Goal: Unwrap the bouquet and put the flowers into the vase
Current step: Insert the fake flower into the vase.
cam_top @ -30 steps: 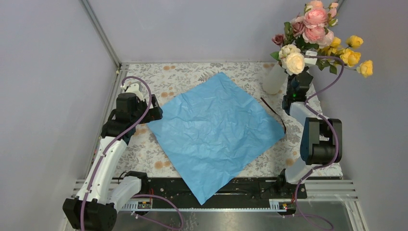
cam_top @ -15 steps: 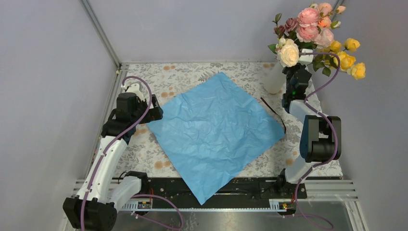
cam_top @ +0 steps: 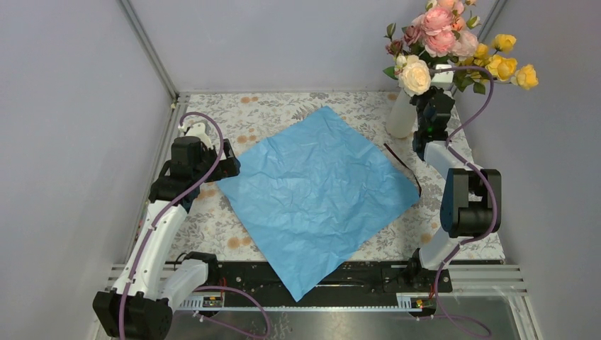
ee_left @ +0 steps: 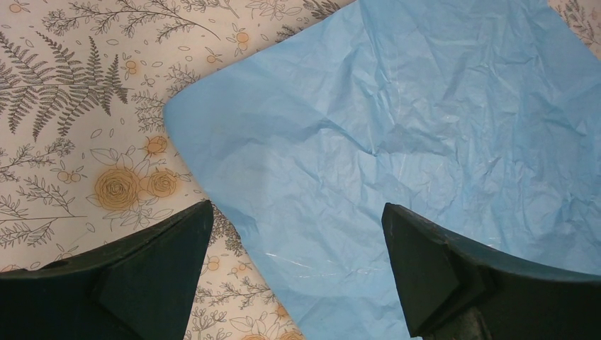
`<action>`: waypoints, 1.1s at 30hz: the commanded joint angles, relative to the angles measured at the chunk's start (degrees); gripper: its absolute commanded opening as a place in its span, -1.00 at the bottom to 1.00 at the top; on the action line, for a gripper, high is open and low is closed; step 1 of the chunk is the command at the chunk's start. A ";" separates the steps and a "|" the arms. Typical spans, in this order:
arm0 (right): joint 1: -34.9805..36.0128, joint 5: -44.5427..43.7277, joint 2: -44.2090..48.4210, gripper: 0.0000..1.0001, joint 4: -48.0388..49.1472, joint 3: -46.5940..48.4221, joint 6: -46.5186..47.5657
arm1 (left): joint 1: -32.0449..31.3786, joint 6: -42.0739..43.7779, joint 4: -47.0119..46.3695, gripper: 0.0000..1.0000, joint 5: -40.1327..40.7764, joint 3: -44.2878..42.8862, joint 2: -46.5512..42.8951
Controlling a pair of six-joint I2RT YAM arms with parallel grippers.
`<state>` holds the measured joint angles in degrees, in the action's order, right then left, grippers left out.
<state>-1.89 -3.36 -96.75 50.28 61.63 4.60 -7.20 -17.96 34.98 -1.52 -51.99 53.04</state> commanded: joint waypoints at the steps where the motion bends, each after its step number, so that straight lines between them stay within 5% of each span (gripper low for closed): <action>1: 0.91 0.37 0.64 -0.61 -0.12 1.88 1.25 | 0.35 0.38 -2.68 0.98 -1.20 -0.31 -1.29; 17: 1.18 -0.58 5.41 -0.14 -0.37 -1.07 2.35 | 0.35 0.29 -2.81 0.97 -1.82 -0.13 -2.23; 24: 1.43 -1.45 8.67 0.22 1.54 -5.00 1.83 | 0.35 0.25 -2.81 0.97 -1.81 -0.04 -2.57; 33: 4.12 -5.96 11.14 0.40 1.78 -8.48 0.01 | 0.35 0.29 -2.82 0.98 -1.47 -0.04 -2.83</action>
<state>-0.32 -6.04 -88.82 49.17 54.72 5.48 -7.16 -17.96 34.96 -2.42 -51.99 51.68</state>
